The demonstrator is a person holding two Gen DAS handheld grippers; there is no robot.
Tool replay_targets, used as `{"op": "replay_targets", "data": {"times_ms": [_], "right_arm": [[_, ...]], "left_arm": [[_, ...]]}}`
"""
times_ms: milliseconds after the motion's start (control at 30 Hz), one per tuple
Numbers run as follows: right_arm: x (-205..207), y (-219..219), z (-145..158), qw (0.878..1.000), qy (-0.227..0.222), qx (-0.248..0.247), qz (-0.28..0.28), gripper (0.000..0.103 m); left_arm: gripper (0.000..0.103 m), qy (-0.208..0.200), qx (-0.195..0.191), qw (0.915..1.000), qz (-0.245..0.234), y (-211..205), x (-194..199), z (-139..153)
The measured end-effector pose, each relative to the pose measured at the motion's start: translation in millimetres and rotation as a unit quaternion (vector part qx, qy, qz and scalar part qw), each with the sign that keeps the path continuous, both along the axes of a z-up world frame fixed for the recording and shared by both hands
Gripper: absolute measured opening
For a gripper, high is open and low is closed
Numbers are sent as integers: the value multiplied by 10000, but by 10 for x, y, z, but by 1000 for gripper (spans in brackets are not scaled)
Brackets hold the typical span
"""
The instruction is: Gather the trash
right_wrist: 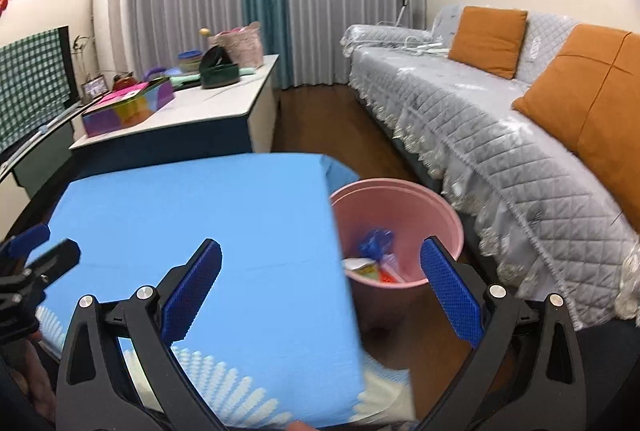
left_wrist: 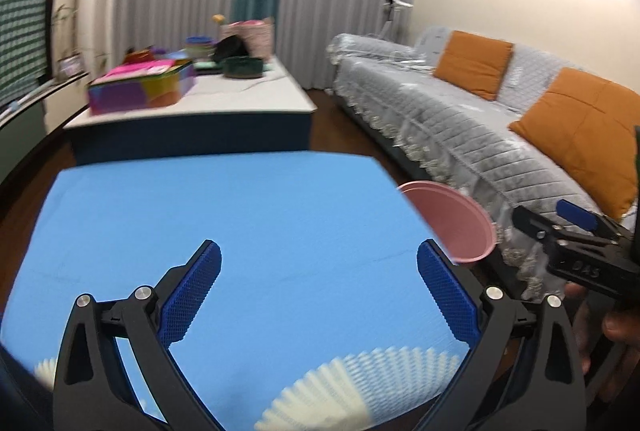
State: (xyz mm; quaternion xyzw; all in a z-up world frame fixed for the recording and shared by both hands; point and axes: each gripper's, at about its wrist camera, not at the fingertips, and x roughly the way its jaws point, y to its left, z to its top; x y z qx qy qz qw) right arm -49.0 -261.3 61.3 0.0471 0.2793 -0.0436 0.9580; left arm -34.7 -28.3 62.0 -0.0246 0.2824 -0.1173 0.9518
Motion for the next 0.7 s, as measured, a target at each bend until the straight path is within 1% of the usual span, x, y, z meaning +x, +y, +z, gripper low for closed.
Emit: {"op": "replay_targets", "data": {"times_ms": [133,200,300,400,567,700], "right_arm": [[58,254,-52,9996,-7,-118,244,98],[89,343,-83,9994,9,-141,315,98],[151,441,-136,9989,89,-221,393,98],[213,482,-161,9990,144,-199,376,98],[251,500,-193,9991,170,-182,329,98],[265,470,-214,9992,201,-203,283,98]], "left_arm": [[95,149,88,9994,302,162,-13,-126],[95,187,206,9983,509,218,40,-160],[95,237,215,9971,697,286,81,-180],[95,298,214,9955,870,343,110,-220],[95,326,230,9938,1034,386,161,-257],[95,323,254,9938,1037,346,168,-270]]}}
